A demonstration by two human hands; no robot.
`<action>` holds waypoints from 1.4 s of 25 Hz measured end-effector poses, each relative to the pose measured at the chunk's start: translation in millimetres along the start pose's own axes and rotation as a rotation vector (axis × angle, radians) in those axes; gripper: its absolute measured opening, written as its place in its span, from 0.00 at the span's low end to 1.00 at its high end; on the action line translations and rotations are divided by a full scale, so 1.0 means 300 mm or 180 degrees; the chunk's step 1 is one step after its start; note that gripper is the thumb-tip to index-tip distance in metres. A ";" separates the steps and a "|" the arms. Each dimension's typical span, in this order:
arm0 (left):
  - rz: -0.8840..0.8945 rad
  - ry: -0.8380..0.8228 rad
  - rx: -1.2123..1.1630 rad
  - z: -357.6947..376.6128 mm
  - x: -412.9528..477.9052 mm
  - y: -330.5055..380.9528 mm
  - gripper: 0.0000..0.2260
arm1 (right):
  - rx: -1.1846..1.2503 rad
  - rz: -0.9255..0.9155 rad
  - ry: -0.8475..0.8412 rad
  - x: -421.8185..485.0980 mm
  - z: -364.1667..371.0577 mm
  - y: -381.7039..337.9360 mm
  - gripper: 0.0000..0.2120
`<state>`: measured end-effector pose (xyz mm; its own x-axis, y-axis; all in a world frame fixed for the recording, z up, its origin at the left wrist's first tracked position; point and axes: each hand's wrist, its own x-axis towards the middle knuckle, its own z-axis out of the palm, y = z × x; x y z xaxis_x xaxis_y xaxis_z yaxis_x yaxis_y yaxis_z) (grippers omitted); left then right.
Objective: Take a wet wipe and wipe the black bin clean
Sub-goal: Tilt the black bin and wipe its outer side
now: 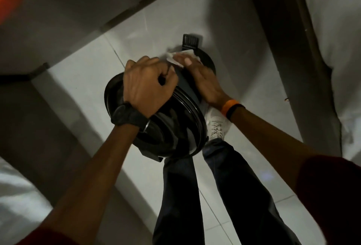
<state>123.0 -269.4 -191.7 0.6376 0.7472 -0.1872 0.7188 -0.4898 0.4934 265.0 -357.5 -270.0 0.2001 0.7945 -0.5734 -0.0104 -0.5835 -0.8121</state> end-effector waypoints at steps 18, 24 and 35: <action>0.0260 0.0593 -0.0496 0.023 -0.085 -0.098 0.22 | -0.0546 0.1257 0.0384 0.011 -0.072 0.143 0.26; -0.0445 0.0382 -0.0701 0.013 -0.013 -0.143 0.22 | -0.0439 -0.0865 -0.0585 -0.269 0.106 0.040 0.23; -0.0284 0.0148 -0.0992 -0.010 0.147 -0.109 0.18 | 0.0109 0.1100 0.0568 -0.090 -0.032 0.159 0.27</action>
<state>126.7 -219.1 -213.7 0.5574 0.8043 -0.2061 0.6474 -0.2657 0.7143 268.6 -408.3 -292.3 0.3462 0.5085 -0.7884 -0.1393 -0.8032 -0.5792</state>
